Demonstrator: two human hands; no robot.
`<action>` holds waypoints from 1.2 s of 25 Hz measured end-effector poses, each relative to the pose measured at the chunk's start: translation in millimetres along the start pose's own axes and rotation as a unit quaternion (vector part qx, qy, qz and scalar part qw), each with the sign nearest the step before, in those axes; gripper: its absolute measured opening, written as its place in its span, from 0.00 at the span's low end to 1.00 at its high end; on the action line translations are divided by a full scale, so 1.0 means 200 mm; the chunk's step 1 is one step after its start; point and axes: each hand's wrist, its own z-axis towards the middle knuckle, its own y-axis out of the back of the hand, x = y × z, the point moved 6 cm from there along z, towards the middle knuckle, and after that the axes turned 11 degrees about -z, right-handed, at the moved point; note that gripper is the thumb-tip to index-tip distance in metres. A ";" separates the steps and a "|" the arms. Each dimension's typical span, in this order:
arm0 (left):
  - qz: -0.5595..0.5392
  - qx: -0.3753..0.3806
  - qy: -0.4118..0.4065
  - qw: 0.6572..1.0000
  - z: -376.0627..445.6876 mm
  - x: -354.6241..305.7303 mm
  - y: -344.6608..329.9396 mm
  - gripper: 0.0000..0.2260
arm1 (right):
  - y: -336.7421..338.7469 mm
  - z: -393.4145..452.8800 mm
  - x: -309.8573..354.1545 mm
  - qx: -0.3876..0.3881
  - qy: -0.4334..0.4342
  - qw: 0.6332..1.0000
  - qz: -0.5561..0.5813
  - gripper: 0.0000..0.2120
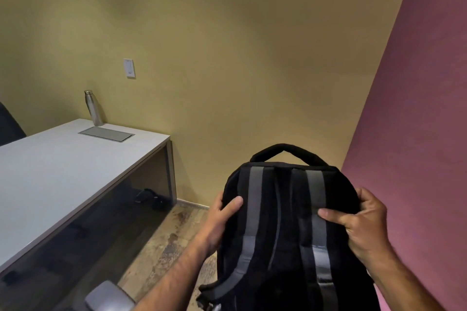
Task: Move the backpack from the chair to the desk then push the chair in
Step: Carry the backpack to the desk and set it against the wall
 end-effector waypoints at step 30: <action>0.108 -0.433 -0.280 0.850 1.92 -0.93 1.35 0.23 | -2.32 2.46 -0.61 0.234 0.034 0.963 0.127 0.29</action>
